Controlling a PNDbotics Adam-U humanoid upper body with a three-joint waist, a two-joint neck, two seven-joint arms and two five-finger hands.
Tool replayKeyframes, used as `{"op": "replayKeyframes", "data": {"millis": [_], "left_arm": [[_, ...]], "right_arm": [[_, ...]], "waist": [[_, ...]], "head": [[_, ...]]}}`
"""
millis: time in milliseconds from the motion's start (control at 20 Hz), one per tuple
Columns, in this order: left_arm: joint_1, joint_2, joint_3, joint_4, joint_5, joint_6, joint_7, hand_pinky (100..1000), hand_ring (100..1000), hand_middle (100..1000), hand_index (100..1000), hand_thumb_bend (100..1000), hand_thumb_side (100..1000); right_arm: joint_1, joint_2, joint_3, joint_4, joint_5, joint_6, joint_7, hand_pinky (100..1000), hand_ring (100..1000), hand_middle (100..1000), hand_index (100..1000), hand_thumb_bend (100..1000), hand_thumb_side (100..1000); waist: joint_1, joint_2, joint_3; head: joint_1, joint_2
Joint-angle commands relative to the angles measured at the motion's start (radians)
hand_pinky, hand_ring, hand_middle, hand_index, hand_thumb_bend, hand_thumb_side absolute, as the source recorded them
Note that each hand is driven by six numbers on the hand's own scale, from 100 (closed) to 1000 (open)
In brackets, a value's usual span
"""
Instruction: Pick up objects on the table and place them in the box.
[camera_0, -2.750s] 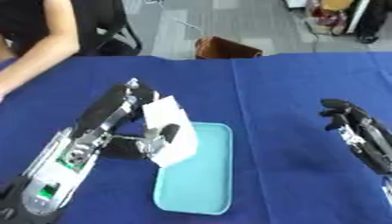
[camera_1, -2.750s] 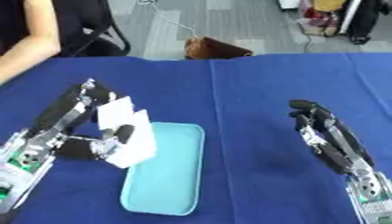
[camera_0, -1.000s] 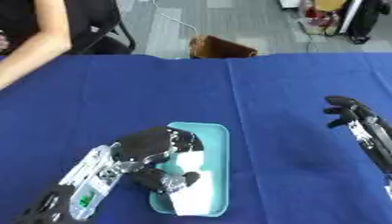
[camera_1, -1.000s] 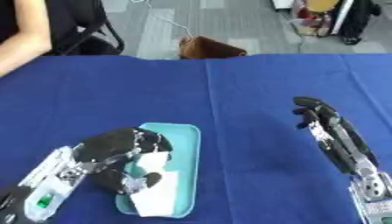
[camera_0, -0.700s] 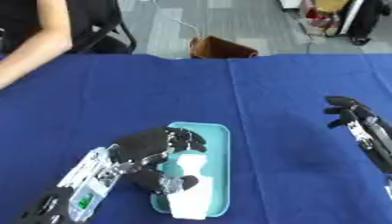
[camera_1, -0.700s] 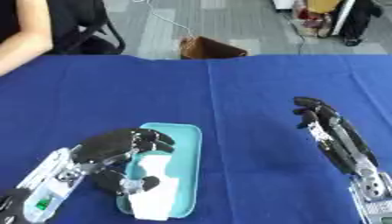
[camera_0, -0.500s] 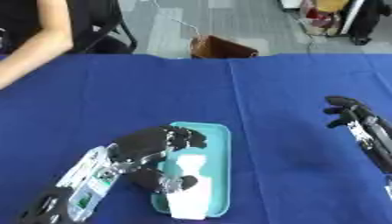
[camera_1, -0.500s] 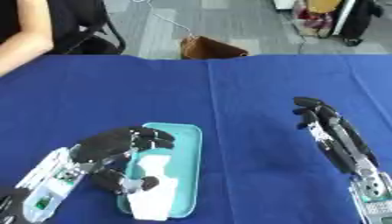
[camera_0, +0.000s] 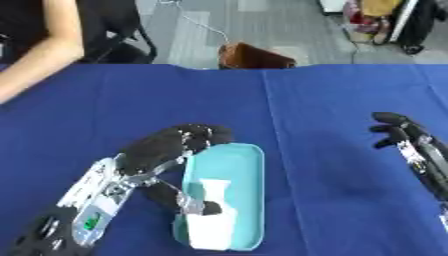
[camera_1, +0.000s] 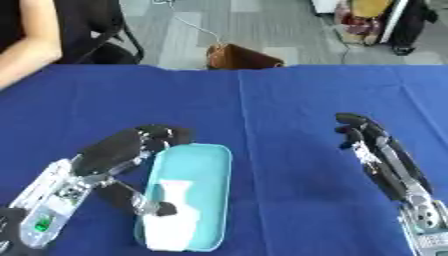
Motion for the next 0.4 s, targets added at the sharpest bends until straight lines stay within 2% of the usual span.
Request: {"op": "replayKeyframes", "data": {"millis": [50,400], "left_arm": [[-0.021,0.024,0.017,-0.025,-0.006,0.011,0.044,880,897,925,985,678,808],[-0.028,0.026,0.021,-0.038,0.009,0.021,0.113,848,877,909,957,630,828]], "right_arm": [[-0.010,-0.011,-0.007,-0.022,0.001,-0.001,-0.002,650,805,880,880,100,935],[-0.010,-0.010,-0.008,-0.022,0.000,-0.001,-0.001,651,805,880,880,100,937]], "waist": [[0.001,-0.014,-0.002],[0.002,-0.012,-0.002]], "head": [[0.000,-0.019],[0.000,-0.022]]}}
